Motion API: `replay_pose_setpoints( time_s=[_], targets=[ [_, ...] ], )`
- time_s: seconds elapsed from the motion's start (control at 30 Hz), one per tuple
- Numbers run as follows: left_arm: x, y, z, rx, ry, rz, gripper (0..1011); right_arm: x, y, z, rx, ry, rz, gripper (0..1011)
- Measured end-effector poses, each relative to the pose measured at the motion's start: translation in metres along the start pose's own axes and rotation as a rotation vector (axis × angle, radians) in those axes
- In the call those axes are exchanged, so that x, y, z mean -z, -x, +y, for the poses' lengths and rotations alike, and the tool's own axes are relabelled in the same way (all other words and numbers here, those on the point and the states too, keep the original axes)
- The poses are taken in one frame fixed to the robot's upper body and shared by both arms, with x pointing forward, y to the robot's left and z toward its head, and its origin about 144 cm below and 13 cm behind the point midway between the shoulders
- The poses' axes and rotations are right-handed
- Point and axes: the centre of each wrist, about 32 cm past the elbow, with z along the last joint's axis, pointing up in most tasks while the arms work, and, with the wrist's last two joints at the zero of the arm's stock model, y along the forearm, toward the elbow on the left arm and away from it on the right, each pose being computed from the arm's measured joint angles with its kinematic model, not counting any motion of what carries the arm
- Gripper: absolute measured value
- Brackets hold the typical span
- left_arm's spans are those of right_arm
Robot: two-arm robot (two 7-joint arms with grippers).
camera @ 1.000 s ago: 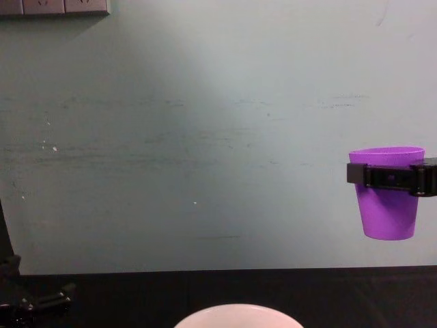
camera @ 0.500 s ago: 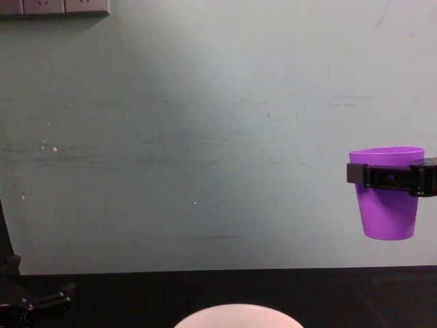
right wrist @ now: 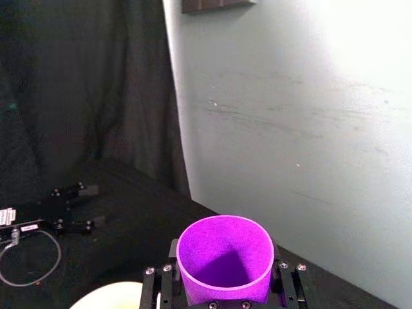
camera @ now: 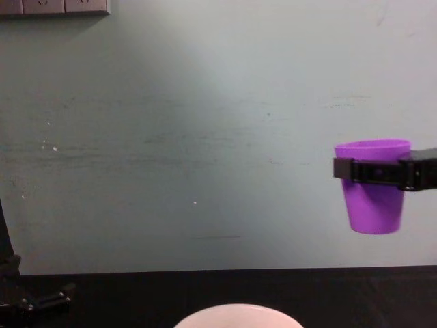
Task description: Pick up the cup and pour the mung beans from the cup into the bowl.
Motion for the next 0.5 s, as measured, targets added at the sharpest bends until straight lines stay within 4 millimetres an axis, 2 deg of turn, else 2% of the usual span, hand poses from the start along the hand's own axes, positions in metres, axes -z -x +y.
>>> replay_pose_setpoints(
  time_s=[0.2, 0.27, 0.5],
  targets=[
    [0.000, 0.000, 0.000, 0.000, 0.000, 0.000, 1000, -0.005, -0.001, 0.014, -0.026, 0.006, -0.020, 746],
    [0.000, 0.000, 0.000, 0.000, 0.000, 0.000, 1000, -0.006, -0.001, 0.024, -0.035, 0.016, -0.026, 746],
    [0.000, 0.000, 0.000, 0.000, 0.000, 0.000, 1000, 0.000, 0.000, 0.044, -0.034, 0.044, -0.051, 746]
  ],
)
